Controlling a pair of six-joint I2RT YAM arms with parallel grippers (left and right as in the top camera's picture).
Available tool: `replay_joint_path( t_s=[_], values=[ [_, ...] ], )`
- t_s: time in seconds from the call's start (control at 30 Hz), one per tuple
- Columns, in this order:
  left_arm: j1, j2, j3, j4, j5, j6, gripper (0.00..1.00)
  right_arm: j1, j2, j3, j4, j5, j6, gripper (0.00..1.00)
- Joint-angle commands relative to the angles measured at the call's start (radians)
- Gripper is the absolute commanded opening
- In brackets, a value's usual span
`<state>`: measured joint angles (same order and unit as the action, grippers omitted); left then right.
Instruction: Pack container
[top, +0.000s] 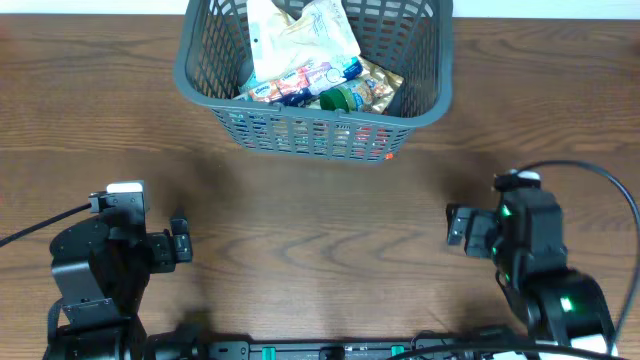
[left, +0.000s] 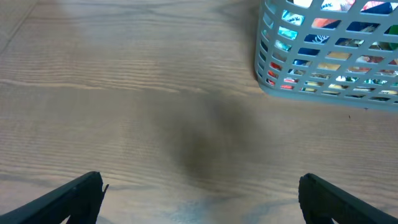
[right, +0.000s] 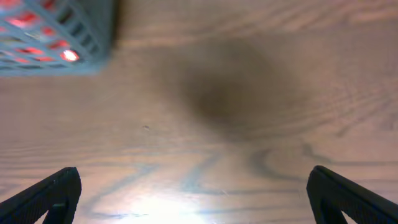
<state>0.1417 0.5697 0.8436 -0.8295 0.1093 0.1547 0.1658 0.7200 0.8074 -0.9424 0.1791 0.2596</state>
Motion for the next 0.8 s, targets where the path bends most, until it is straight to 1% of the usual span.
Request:
replay_joint_path(
  t_s=[0.0,0.1,0.17,0.23,0.33,0.43,0.47,0.57,0.6,0.67,0.77],
  values=[
    [-0.005,0.003,0.0,0.001,0.01,0.008,0.98,0.004,-0.132,-0.018,-0.005,-0.075,-0.008,0.99],
    [-0.005,0.003,0.0,0.001,0.011,0.008,0.98,0.004,-0.282,-0.079,-0.003,-0.082,-0.042,0.99],
    [-0.005,0.003,0.0,0.001,0.01,0.008,0.99,-0.003,-0.4,-0.149,0.034,-0.082,-0.066,0.99],
    [-0.005,0.003,0.0,0.001,0.011,0.008,0.99,-0.016,-0.503,-0.229,0.097,-0.082,-0.082,0.99],
    [-0.005,0.003,0.0,0.001,0.01,0.008,0.99,-0.032,-0.604,-0.357,0.261,-0.082,-0.082,0.99],
    [-0.005,0.003,0.0,0.001,0.01,0.008,0.99,-0.034,-0.65,-0.496,0.499,-0.082,-0.082,0.99],
    [-0.005,0.003,0.0,0.001,0.01,0.008,0.98,-0.033,-0.66,-0.553,0.605,-0.083,-0.082,0.99],
    [-0.005,0.003,0.0,0.001,0.01,0.008,0.99,-0.033,-0.678,-0.667,0.819,-0.082,-0.089,0.99],
    [-0.005,0.003,0.0,0.001,0.01,0.008,0.99,-0.033,-0.686,-0.697,0.867,-0.082,-0.097,0.99],
    [-0.005,0.003,0.0,0.001,0.01,0.008,0.98,-0.034,-0.715,-0.744,0.91,-0.082,-0.126,0.99],
    [-0.005,0.003,0.0,0.001,0.01,0.008,0.98,-0.033,-0.715,-0.769,0.901,-0.083,-0.173,0.99]
  ],
)
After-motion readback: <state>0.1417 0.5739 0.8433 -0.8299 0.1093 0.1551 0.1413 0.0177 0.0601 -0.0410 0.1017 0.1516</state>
